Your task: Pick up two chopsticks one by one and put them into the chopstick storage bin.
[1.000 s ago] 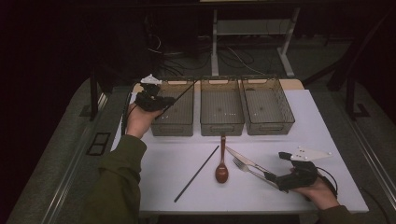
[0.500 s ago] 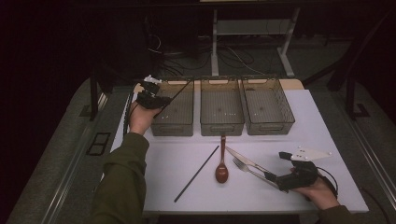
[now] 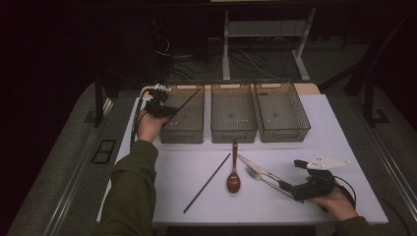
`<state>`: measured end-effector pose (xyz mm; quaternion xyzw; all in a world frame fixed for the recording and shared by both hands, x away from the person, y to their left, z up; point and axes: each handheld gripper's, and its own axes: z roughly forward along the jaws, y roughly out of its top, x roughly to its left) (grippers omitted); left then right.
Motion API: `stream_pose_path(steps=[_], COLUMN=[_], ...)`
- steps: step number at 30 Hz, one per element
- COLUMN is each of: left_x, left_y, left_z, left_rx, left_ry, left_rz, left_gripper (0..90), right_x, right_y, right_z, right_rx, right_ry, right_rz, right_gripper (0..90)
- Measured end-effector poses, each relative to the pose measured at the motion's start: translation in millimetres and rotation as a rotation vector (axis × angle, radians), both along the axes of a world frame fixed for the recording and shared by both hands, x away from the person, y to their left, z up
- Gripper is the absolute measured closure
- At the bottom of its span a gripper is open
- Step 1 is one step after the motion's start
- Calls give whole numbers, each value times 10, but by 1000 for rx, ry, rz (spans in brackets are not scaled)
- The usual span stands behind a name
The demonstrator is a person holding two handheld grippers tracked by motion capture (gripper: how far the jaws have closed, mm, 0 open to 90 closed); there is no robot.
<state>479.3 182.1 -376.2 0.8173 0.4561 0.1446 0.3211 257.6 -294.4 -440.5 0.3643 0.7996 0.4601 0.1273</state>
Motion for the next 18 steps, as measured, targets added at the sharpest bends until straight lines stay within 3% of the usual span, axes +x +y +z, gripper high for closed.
stream_pose_path(steps=[10, 13, 14, 18], left_x=[3, -1, -4, -27], left_y=[-13, -7, -10, -12], left_z=[-115, -107, -94, -33], left_rx=[18, 14, 15, -5], left_ry=[40, 17, 6, -25], left_rz=[5, 18, 19, 14], left_gripper=[850, 832, 776, 688], right_x=[0, 1, 1, 1], right_y=[2, 1, 1, 1], right_z=[0, 0, -1, -1], right_rx=[0, -1, 0, -1], right_ry=[1, 2, 1, 3], right_rz=[0, 1, 0, 0], right_gripper=[2, 2, 2, 2])
